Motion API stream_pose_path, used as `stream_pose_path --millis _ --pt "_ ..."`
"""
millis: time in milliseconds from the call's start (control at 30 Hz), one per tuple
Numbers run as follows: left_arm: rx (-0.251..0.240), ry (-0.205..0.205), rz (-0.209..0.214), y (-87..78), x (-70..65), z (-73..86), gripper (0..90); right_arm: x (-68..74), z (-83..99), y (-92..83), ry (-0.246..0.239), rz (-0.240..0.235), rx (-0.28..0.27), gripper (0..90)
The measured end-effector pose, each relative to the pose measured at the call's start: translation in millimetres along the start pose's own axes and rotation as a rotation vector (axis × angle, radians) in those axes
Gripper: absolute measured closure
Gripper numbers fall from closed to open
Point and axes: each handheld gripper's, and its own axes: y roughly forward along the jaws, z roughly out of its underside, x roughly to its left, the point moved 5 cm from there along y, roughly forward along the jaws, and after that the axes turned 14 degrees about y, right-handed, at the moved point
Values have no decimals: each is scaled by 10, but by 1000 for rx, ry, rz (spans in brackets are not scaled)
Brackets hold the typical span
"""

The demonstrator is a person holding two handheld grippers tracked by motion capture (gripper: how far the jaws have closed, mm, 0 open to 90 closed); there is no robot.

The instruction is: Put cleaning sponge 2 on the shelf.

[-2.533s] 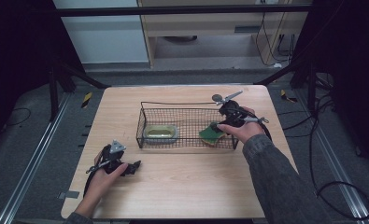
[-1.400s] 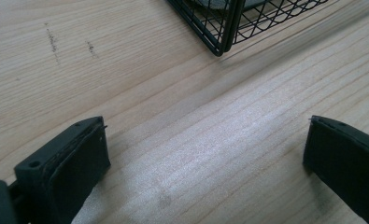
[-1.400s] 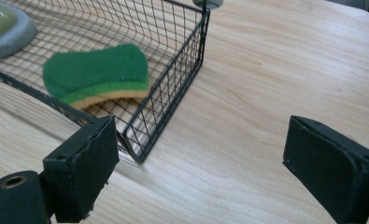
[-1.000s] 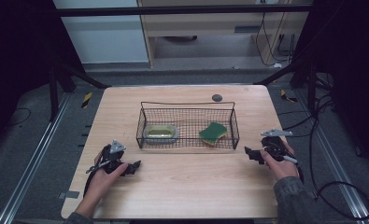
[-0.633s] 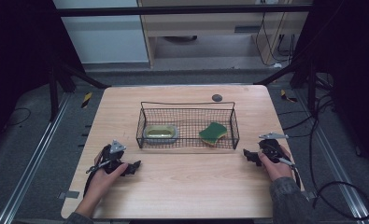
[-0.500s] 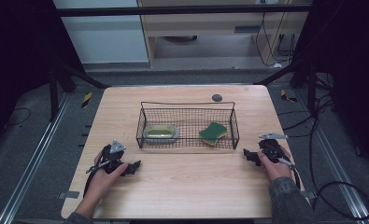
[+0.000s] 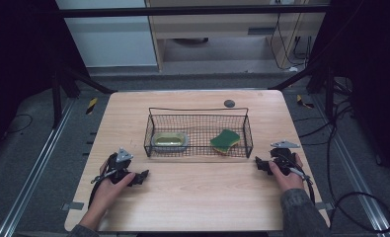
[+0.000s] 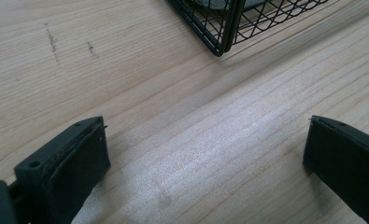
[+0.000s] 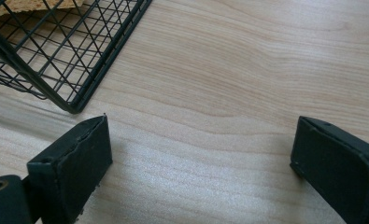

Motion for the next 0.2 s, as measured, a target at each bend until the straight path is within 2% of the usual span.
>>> stream_pose_path --millis 67,200 --pt "0 0 0 0 0 0 0 -3 4 3 23 16 7 18" --pt "0 1 1 1 1 -1 0 -6 4 5 28 22 8 9"
